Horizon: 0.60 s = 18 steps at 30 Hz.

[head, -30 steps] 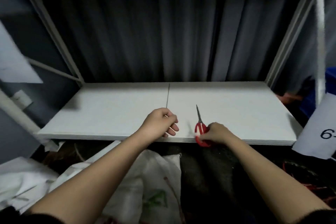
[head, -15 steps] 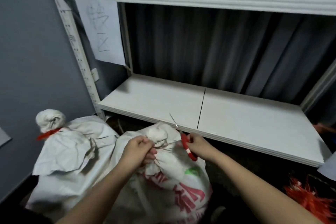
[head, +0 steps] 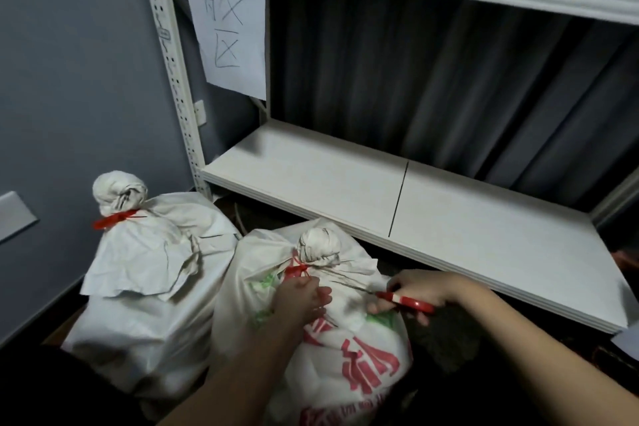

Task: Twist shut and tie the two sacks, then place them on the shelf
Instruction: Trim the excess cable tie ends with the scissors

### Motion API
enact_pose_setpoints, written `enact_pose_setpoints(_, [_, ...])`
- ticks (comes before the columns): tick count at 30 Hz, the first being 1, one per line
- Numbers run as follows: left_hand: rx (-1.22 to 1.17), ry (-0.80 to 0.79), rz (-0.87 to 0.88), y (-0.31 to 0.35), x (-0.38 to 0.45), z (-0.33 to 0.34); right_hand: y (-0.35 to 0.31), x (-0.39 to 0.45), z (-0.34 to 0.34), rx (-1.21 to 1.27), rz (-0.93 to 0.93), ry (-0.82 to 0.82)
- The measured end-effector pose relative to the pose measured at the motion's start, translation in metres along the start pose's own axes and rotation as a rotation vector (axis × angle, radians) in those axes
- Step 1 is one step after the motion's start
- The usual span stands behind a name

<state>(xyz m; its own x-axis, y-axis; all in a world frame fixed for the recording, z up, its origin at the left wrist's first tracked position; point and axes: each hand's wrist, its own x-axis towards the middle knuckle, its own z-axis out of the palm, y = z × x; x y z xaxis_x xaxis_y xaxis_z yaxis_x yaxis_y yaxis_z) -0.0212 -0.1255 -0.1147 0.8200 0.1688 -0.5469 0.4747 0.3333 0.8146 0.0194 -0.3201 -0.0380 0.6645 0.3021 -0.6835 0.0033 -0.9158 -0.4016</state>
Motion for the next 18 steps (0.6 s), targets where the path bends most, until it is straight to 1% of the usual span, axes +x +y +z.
enact_pose_setpoints(3, [0.121, 0.026, 0.114, -0.004, -0.003, -0.009, -0.017, 0.020, -0.007, 0.048, 0.035, -0.098])
enact_pose_setpoints(5, [0.168, 0.004, 0.135, -0.005, -0.008, -0.016, -0.032, 0.033, -0.010, 0.065, 0.058, -0.158])
enact_pose_setpoints(7, [0.197, -0.007, 0.139, -0.005, -0.010, -0.022, -0.047, 0.042, -0.013, 0.012, 0.074, -0.210])
enact_pose_setpoints(12, [0.238, -0.020, 0.178, -0.002, -0.014, -0.027, -0.073, 0.053, -0.027, -0.095, 0.107, -0.271])
enact_pose_setpoints(18, [0.253, -0.024, 0.197, 0.001, -0.013, -0.028, -0.095, 0.064, -0.035, -0.240, 0.133, -0.269])
